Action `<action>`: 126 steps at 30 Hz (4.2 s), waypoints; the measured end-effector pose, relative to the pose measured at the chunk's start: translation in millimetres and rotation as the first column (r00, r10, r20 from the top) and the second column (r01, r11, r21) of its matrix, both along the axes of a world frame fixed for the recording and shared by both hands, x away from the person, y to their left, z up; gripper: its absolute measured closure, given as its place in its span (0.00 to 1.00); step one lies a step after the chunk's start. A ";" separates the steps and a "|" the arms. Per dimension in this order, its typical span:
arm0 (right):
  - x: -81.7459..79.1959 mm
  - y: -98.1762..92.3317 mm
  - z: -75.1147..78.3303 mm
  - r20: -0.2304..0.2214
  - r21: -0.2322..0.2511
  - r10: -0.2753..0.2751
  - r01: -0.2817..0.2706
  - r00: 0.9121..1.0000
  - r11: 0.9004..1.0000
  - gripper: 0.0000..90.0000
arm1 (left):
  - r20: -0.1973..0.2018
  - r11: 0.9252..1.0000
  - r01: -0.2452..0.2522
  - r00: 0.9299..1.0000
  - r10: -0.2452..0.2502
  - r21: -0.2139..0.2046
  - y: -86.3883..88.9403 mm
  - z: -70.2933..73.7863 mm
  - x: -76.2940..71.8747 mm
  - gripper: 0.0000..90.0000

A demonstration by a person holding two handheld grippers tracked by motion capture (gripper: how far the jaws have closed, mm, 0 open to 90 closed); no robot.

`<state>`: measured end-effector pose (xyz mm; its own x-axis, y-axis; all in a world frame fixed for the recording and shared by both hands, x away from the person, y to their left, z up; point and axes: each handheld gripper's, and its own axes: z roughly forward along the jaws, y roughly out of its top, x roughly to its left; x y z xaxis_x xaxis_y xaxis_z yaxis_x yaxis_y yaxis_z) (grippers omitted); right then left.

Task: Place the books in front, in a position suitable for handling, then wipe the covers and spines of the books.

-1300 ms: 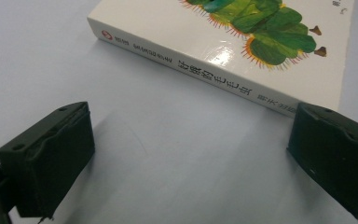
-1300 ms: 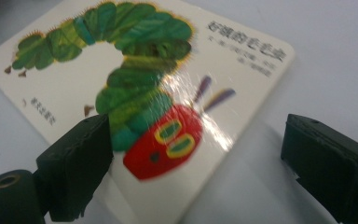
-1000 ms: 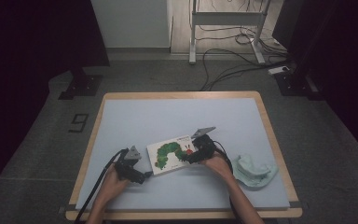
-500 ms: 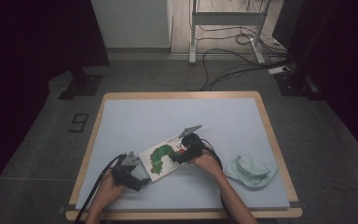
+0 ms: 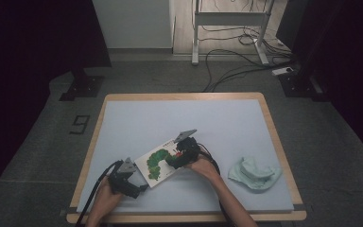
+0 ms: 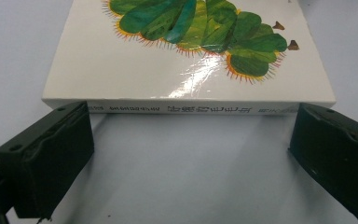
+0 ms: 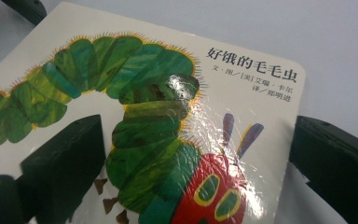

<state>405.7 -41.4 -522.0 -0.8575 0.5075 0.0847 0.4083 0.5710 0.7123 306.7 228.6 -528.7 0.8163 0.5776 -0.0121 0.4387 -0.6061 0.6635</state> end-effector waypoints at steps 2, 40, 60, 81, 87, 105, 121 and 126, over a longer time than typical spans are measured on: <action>-4.9 -0.7 4.2 0.028 -0.018 -0.005 0.006 1.000 1.000 0.10 | 0.001 1.000 0.000 1.000 0.000 0.000 0.0 0.0 -0.1 0.00; -68.4 -131.6 38.8 0.069 -0.034 -0.208 0.211 0.976 0.977 0.07 | 0.009 1.000 -0.016 1.000 0.016 0.007 0.0 0.2 -2.9 0.00; -102.7 -197.6 35.2 0.092 -0.085 -0.341 0.348 0.936 0.934 0.07 | 0.000 0.998 -0.059 0.998 0.059 0.002 12.4 0.6 -10.7 0.00; -115.4 -262.6 1.5 0.021 -0.139 -0.503 0.500 0.864 0.855 0.27 | -0.003 0.992 -0.125 0.992 0.125 0.001 32.3 0.6 -13.7 0.00; -119.5 -262.6 5.1 0.012 -0.119 -0.483 0.480 0.876 0.869 0.68 | -0.002 0.992 -0.124 0.992 0.124 0.002 32.1 0.4 -14.0 0.00; -112.7 -239.1 28.5 0.051 -0.056 -0.425 0.427 0.904 0.902 0.78 | 0.001 0.992 -0.126 0.992 0.126 0.003 31.8 0.2 -14.3 0.00; -90.7 -191.1 41.7 0.093 -0.033 -0.323 0.328 0.942 0.944 0.77 | 0.000 0.992 -0.126 0.992 0.126 0.002 31.9 0.2 -14.2 0.00; -81.1 -177.7 46.0 0.097 -0.016 -0.300 0.303 0.949 0.953 0.77 | 0.000 0.992 -0.126 0.992 0.126 0.002 31.9 0.2 -14.2 0.00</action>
